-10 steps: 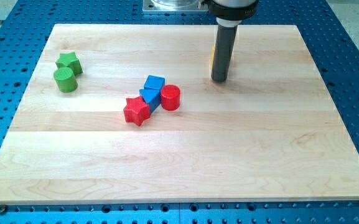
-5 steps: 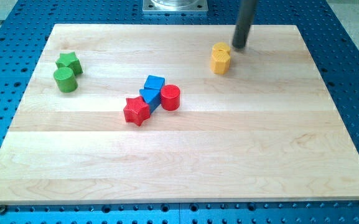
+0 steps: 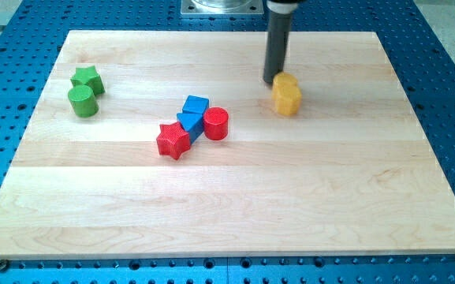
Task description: Move the yellow blocks to the center right side
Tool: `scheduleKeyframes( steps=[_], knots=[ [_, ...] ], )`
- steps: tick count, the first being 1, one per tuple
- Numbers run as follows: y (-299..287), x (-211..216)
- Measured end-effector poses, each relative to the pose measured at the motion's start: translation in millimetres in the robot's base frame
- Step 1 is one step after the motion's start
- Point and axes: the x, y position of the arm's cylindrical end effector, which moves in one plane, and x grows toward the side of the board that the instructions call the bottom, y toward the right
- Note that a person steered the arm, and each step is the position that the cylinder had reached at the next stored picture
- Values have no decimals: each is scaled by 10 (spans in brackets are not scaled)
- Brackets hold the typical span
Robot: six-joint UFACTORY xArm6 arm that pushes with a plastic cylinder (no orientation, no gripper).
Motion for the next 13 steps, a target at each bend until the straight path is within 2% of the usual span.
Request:
scheduleKeyframes(
  steps=[1,2,3,4,5,6,7,8,9,10,11,13],
  knots=[
    [373,176],
    [222,-181],
    [-242,303],
    [-211,685],
    [292,578],
    [488,325],
    [844,285],
    [1325,436],
    [793,247],
    [-2,437],
    [-49,810],
    [871,935]
  ],
)
